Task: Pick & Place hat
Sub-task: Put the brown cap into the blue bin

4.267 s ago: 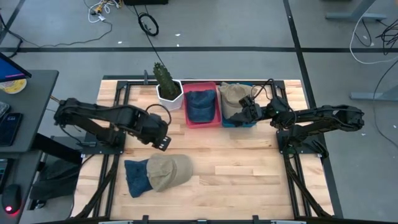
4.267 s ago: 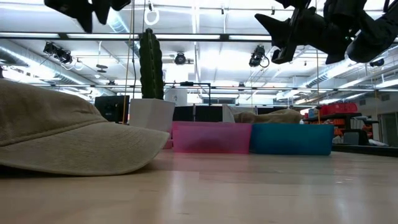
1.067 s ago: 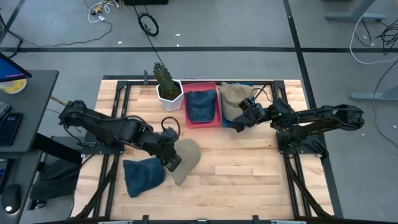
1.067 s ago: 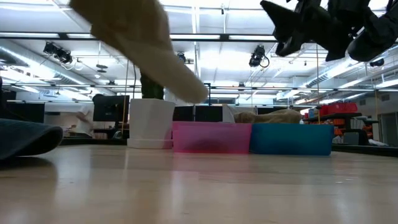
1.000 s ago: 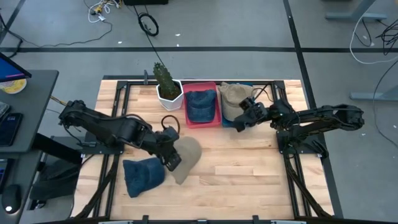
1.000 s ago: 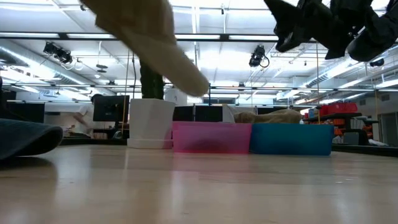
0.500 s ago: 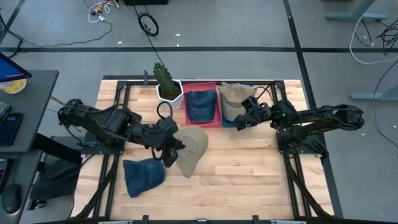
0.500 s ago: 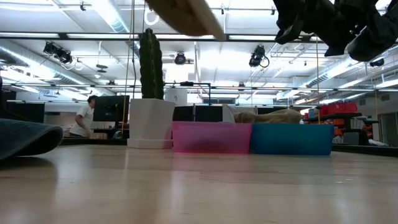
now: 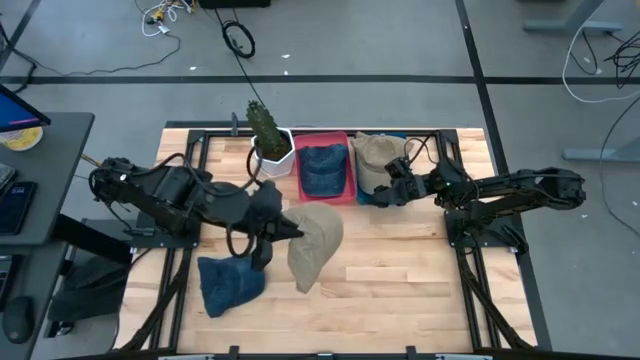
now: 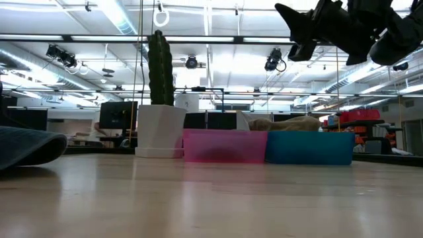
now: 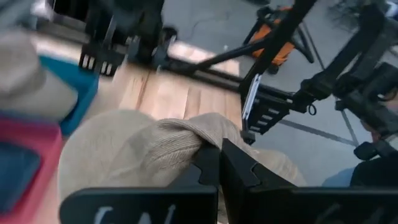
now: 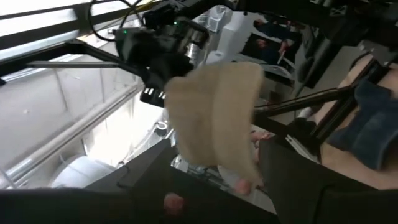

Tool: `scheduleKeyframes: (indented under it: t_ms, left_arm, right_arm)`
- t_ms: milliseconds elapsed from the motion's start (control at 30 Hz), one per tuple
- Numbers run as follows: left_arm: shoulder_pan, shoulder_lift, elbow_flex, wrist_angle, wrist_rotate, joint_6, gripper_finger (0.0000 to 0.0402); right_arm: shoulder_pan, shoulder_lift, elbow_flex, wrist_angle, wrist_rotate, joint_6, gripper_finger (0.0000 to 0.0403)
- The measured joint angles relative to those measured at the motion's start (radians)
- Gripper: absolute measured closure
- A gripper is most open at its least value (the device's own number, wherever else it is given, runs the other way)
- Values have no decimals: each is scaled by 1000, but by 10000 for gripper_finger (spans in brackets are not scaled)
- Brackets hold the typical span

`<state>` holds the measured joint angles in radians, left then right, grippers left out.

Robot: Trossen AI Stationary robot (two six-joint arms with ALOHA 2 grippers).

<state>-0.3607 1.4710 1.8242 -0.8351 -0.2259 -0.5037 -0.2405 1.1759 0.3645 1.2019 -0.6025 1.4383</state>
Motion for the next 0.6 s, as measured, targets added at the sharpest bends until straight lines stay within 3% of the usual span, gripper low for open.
scheduleKeyframes:
  t_ms: [233,600]
  left_arm:
    - [7,1,11,111,5,226,399]
    - [63,1,11,115,67,273,399]
  right_arm:
    - [0,0,0,-13,0,-6,158]
    - [15,0,0,20,-16,39,158]
